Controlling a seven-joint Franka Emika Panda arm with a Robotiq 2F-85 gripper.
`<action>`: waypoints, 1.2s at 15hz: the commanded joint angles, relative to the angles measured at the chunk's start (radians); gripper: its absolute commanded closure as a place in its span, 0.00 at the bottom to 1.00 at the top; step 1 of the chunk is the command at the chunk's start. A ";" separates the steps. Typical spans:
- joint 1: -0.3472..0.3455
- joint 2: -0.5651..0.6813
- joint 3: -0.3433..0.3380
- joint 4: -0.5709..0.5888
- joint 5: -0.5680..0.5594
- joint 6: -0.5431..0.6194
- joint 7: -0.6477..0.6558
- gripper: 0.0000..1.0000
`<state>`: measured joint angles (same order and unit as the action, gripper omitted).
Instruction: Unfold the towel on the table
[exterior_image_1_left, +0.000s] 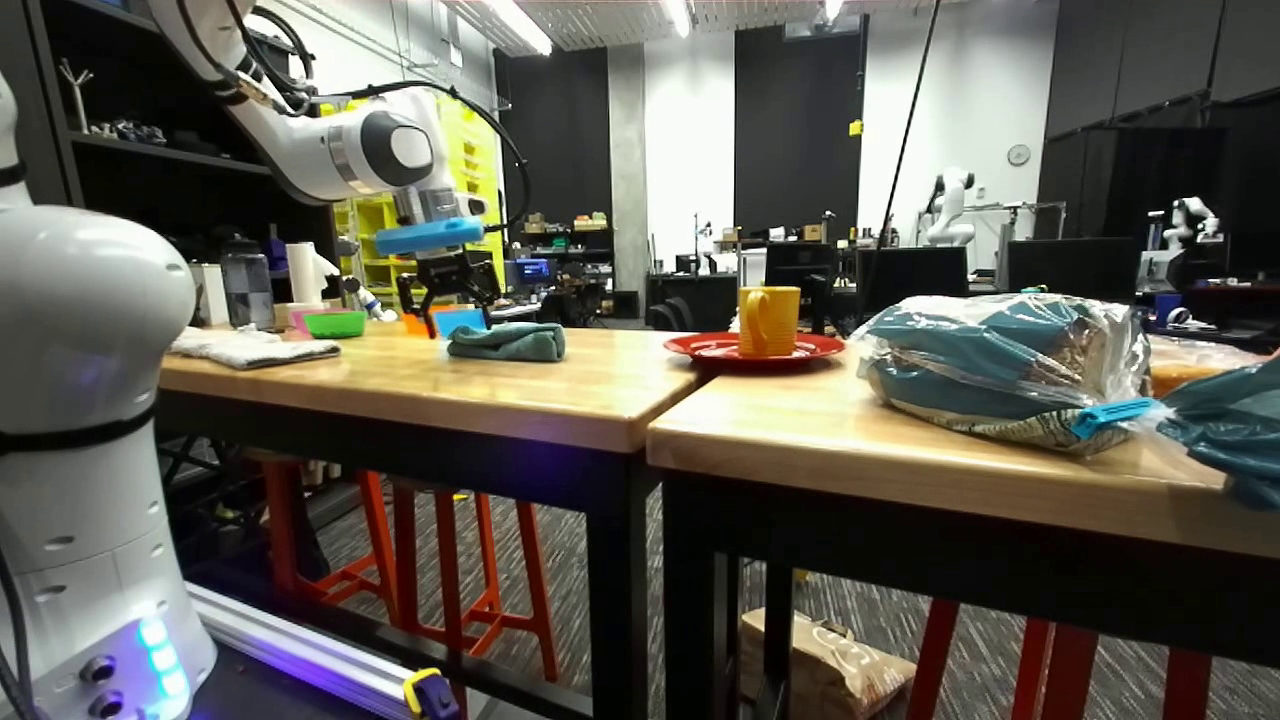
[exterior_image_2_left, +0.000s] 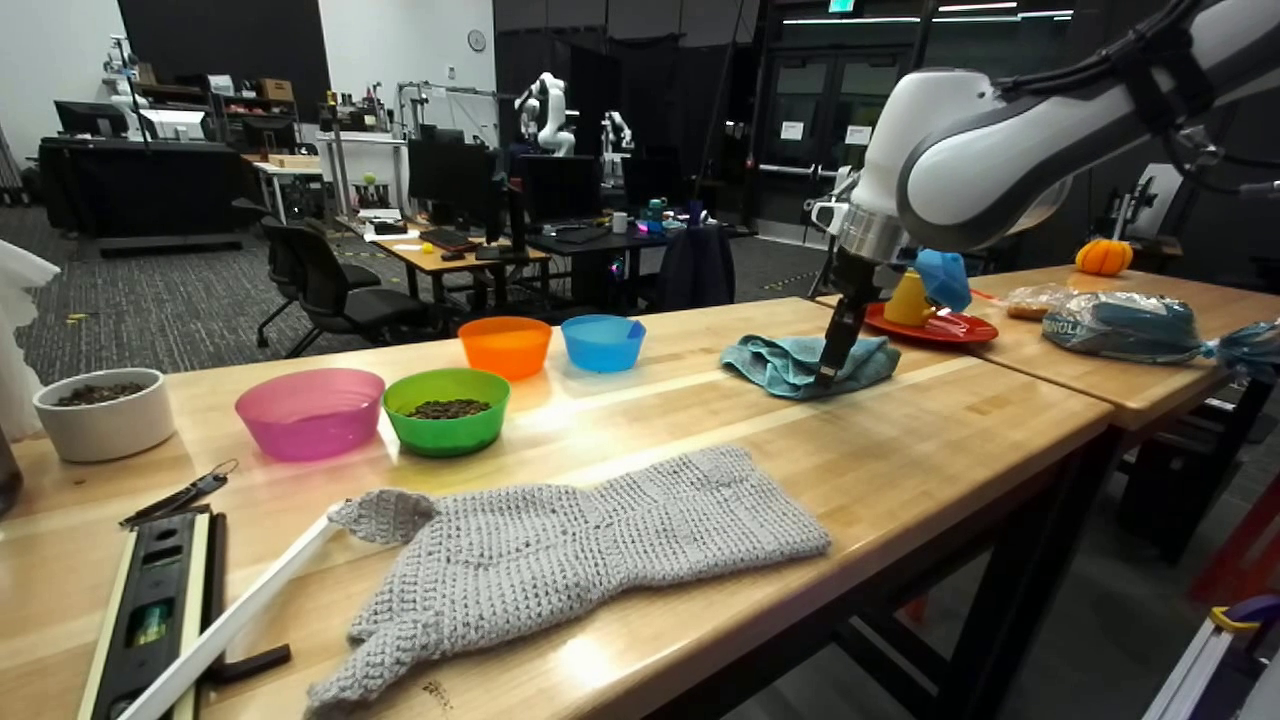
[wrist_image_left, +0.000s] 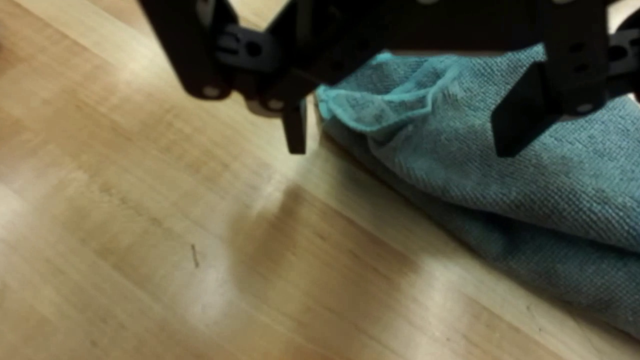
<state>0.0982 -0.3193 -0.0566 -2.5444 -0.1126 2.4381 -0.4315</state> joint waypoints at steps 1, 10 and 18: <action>-0.002 0.008 0.002 0.008 0.001 0.013 -0.026 0.39; -0.024 -0.021 0.011 0.031 -0.030 -0.045 0.006 1.00; -0.024 -0.150 -0.027 0.154 0.022 -0.406 -0.055 0.99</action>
<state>0.0769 -0.4043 -0.0732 -2.4357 -0.1119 2.1477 -0.4583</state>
